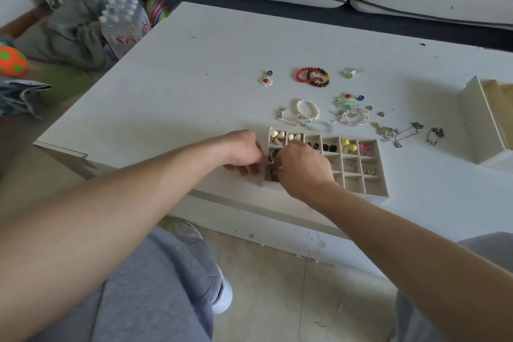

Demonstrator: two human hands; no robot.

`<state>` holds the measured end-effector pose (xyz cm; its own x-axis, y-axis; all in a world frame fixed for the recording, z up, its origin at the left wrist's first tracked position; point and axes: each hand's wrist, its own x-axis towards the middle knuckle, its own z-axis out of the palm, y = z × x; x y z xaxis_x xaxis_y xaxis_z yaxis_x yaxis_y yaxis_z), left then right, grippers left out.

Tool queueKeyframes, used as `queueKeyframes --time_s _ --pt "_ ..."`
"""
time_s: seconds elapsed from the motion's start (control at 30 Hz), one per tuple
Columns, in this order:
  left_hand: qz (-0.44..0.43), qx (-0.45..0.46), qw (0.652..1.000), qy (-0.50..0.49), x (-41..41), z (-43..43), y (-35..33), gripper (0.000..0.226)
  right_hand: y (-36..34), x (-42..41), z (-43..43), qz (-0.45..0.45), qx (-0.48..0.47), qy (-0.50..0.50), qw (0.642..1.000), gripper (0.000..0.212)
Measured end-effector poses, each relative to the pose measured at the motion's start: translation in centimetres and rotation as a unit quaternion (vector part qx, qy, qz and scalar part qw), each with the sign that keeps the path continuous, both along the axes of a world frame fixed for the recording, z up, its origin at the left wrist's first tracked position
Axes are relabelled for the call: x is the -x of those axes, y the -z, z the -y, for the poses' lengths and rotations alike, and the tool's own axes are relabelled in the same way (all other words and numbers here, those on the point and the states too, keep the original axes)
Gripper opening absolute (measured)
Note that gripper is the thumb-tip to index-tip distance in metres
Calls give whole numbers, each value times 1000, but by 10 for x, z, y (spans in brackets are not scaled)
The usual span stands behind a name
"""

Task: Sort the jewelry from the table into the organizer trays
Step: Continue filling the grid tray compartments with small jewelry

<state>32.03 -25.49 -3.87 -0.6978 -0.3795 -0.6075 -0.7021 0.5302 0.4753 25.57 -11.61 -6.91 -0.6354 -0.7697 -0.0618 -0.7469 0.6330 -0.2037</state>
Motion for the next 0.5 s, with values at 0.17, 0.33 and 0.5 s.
queueKeyframes --time_s 0.17,0.33,0.5 --pt "-1 1 1000 1 0 0 1 13 2 -4 -2 5 23 22 999 21" --pt "-3 -3 1000 -3 0 2 3 12 -4 1 -4 87 40 42 995 19" --pt "-4 -10 1000 -9 -2 3 4 21 -21 26 -9 200 93 47 974 26"
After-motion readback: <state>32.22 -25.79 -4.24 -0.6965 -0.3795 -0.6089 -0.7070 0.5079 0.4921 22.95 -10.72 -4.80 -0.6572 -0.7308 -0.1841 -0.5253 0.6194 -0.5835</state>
